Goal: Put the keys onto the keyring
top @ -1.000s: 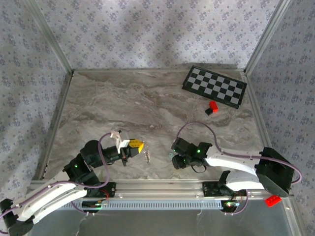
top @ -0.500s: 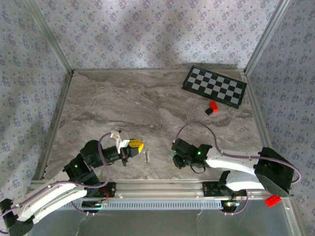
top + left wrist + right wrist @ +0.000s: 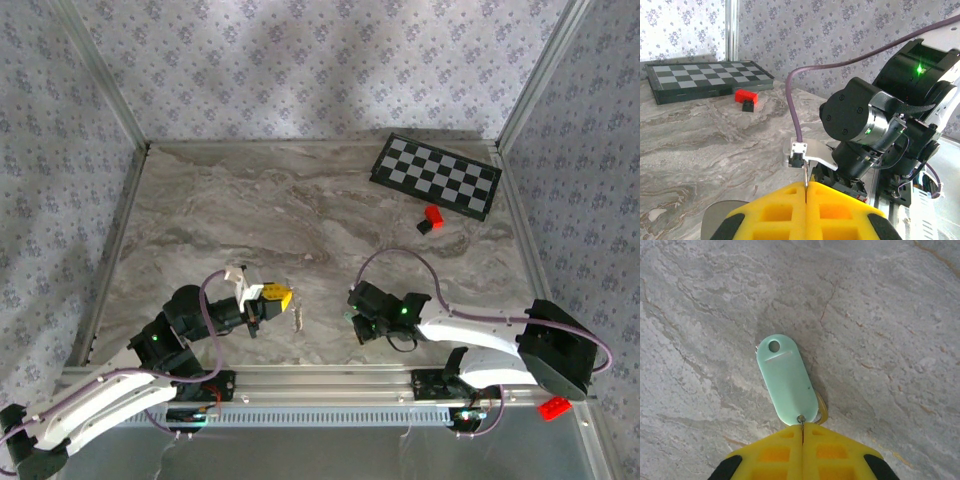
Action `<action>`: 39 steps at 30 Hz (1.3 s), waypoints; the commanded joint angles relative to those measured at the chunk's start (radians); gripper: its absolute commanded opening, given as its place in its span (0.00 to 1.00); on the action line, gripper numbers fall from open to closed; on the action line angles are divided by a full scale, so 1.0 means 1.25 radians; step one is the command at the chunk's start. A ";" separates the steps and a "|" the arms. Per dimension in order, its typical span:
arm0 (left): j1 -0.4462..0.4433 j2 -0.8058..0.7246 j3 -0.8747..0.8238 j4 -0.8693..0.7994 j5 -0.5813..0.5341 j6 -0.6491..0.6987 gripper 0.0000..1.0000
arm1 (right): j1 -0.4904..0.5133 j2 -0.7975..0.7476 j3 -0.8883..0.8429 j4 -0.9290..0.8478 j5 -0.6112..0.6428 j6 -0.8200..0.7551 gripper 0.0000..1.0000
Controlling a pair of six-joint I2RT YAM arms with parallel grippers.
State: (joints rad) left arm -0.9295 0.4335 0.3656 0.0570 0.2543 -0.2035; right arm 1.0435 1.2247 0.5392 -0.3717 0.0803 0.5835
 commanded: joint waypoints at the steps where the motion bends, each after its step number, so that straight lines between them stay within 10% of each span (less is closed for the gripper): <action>1: 0.003 -0.009 0.000 0.046 0.015 -0.004 0.00 | 0.005 0.005 0.057 -0.095 0.008 -0.008 0.03; 20: -0.001 -0.050 -0.018 0.044 0.006 -0.007 0.00 | -0.035 0.349 0.309 -0.485 -0.158 -0.111 0.00; 39: 0.000 -0.039 -0.010 0.040 0.009 -0.010 0.00 | 0.022 0.115 0.228 -0.358 -0.053 0.027 0.37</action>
State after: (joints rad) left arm -0.9295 0.3889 0.3363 0.0570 0.2543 -0.2043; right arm 1.0504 1.4300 0.8700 -0.8307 -0.0376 0.5343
